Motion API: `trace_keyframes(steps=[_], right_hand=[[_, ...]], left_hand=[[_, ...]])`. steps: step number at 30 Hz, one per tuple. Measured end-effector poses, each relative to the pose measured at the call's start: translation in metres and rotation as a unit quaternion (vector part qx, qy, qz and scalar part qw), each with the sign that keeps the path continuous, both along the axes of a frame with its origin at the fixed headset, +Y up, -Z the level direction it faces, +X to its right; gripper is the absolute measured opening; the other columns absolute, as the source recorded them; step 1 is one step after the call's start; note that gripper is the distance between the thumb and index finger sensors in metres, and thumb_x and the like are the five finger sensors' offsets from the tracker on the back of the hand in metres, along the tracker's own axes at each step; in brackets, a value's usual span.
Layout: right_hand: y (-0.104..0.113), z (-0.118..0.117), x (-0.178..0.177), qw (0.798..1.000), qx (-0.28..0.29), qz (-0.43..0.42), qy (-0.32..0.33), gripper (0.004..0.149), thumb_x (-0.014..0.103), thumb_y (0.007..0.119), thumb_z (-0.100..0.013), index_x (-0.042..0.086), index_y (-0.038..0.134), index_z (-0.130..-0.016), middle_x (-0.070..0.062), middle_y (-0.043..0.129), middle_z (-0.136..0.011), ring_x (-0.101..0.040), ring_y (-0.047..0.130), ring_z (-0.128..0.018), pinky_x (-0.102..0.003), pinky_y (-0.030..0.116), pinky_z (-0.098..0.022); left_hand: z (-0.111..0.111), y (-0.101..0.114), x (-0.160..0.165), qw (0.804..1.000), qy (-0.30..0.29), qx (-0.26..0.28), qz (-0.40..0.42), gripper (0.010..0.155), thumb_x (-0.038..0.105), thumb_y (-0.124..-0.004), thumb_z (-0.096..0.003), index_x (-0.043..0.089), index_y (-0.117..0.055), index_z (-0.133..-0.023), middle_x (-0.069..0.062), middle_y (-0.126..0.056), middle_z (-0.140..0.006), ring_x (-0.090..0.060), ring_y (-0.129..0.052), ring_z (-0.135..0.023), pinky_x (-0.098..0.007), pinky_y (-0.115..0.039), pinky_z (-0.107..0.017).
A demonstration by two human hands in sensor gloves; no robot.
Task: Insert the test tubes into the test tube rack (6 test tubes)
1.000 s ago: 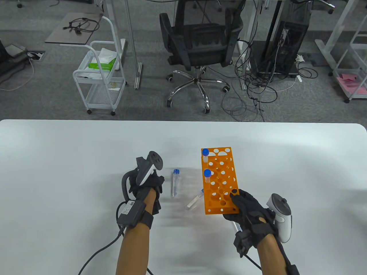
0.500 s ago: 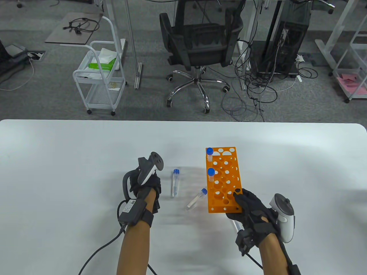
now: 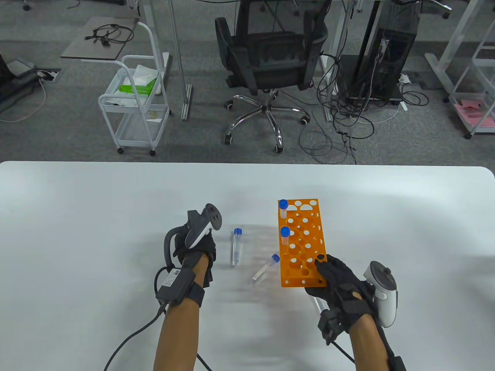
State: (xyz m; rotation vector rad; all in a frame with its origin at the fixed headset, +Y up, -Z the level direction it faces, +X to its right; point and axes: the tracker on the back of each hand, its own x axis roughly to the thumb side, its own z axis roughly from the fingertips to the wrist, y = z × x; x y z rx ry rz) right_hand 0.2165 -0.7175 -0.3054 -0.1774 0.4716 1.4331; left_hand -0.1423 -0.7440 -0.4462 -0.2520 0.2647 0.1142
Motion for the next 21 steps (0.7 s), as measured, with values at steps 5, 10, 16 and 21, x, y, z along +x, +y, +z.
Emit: trace_keyframes(steps=[5,10,16,21], right_hand=[[-0.001,0.0,-0.003,1.0,-0.003,-0.002,0.007,0.054,0.043,0.067,-0.051,0.021,0.047,-0.096,-0.018,0.021,-0.11,-0.043,0.062,-0.094,-0.055,0.071,-0.065],[0.0,0.001,-0.005,1.0,0.0,-0.009,0.012,0.054,0.043,0.067,-0.051,0.021,0.047,-0.096,-0.018,0.021,-0.11,-0.043,0.062,-0.094,-0.055,0.071,-0.065],[0.001,0.001,-0.007,1.0,0.004,-0.01,0.017,0.054,0.043,0.067,-0.051,0.022,0.046,-0.096,-0.018,0.02,-0.11,-0.043,0.061,-0.095,-0.055,0.07,-0.065],[0.002,0.001,-0.01,1.0,0.004,-0.009,0.026,0.054,0.044,0.066,-0.051,0.022,0.046,-0.096,-0.018,0.02,-0.111,-0.042,0.061,-0.095,-0.055,0.07,-0.066]], left_hand=[[0.017,0.025,-0.004,0.999,-0.014,0.034,0.028,0.05,0.039,-0.084,-0.0417,0.027,-0.081,-0.09,-0.008,-0.09,-0.081,-0.021,-0.095,-0.061,-0.047,-0.082,-0.052],[0.035,0.05,-0.004,0.995,-0.023,0.083,0.049,0.051,0.043,-0.086,-0.0388,0.024,-0.084,-0.086,-0.007,-0.097,-0.069,-0.02,-0.099,-0.05,-0.046,-0.085,-0.044],[0.059,0.076,0.004,0.989,-0.04,0.129,0.066,0.051,0.045,-0.087,-0.0377,0.023,-0.085,-0.084,-0.006,-0.099,-0.062,-0.019,-0.1,-0.043,-0.045,-0.086,-0.04],[0.081,0.09,0.012,0.977,-0.048,0.184,0.092,0.051,0.045,-0.087,-0.0385,0.025,-0.082,-0.086,-0.004,-0.098,-0.066,-0.018,-0.099,-0.046,-0.044,-0.086,-0.041]])
